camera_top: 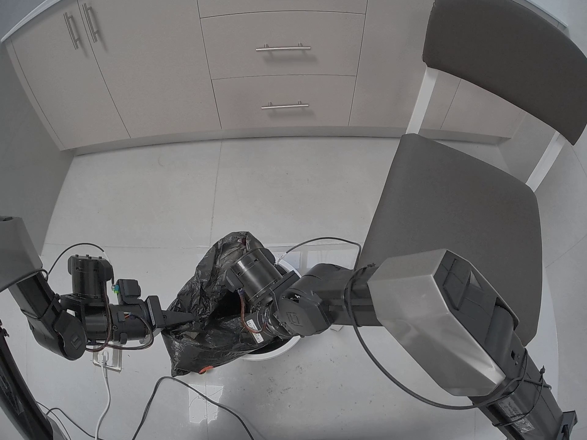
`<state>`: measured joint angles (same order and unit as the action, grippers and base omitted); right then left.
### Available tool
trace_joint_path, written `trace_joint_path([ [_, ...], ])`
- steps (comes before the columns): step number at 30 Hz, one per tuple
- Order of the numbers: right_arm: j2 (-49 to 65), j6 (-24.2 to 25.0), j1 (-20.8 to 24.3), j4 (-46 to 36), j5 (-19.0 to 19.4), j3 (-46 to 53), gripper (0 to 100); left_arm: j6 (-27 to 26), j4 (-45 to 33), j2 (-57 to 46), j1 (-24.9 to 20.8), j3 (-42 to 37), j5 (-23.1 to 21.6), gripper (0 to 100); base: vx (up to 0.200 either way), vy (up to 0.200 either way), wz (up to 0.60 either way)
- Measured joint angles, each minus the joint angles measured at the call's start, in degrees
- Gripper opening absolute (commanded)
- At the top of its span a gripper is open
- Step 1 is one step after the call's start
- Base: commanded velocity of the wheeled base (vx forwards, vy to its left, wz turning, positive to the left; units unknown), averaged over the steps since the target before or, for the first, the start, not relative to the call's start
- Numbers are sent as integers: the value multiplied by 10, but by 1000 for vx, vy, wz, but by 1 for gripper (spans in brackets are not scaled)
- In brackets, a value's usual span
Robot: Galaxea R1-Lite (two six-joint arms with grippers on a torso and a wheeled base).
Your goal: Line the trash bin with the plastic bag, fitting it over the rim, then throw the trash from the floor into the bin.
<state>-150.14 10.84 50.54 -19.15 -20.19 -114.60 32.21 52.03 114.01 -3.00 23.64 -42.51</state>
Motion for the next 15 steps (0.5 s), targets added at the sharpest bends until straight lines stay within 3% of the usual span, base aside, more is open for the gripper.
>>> trace_joint_path([
  [5,10,-42,7,1,0,0,0,2,9,4,2,6,0,0,0,0,0],
  [6,12,-45,7,2,1,0,100,3,10,5,2,6,0,0,0,0,0],
  [15,17,-42,-3,11,4,0,100,3,12,8,0,3,0,0,0,0,0],
])
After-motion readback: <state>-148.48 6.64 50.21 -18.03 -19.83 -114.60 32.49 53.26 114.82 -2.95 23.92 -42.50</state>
